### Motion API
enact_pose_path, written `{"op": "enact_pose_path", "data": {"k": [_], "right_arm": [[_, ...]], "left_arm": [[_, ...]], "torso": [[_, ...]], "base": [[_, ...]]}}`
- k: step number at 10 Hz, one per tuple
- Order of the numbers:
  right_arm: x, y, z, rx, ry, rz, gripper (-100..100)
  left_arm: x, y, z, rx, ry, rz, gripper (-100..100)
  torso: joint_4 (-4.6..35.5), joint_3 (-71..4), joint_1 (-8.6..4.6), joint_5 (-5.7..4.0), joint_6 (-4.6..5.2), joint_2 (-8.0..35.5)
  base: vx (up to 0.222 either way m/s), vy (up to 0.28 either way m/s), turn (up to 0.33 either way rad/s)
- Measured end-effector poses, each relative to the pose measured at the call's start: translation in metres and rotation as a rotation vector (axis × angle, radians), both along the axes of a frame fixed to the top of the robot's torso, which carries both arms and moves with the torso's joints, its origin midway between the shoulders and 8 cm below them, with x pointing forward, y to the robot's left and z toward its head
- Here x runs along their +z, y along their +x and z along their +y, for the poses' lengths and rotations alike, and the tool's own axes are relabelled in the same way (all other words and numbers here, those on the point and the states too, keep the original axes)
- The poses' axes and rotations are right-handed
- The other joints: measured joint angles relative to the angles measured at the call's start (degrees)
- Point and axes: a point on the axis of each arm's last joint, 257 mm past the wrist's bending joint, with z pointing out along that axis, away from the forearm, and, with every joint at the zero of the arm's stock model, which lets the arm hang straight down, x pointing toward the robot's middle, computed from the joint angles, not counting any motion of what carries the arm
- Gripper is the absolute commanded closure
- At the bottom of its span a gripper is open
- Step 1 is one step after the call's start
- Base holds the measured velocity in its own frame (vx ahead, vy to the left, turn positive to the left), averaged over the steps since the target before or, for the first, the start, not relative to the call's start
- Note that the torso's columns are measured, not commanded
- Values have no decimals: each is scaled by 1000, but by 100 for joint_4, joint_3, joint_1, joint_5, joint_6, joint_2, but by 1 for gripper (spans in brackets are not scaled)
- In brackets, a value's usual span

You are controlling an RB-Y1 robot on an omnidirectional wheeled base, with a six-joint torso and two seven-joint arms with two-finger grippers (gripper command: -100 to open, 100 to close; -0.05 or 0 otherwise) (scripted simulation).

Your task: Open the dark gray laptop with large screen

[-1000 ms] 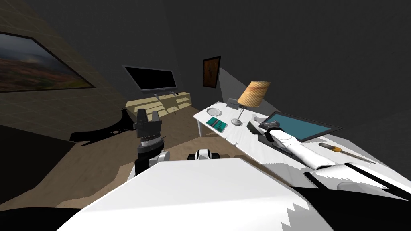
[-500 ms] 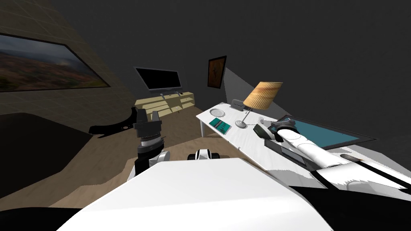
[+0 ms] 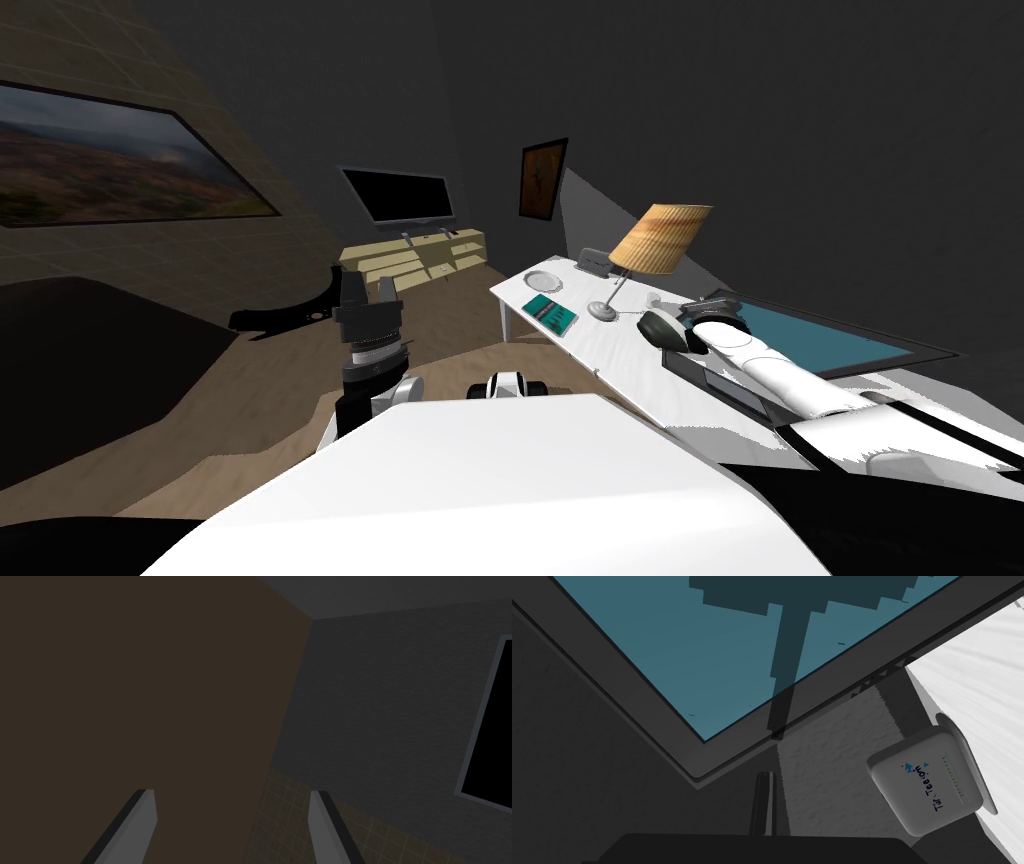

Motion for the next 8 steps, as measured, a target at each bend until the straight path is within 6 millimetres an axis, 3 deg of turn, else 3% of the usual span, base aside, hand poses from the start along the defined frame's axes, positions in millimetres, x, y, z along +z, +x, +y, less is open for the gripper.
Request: {"op": "enact_pose_path", "data": {"k": [8], "right_arm": [[-6, 1, 28, -19, -115, -73, 100]], "left_arm": [[0, 0, 0, 0, 0, 0, 0]], "torso": [[-26, -18, -29, -42, -20, -43]], "base": [[-32, -28, 5]]}}
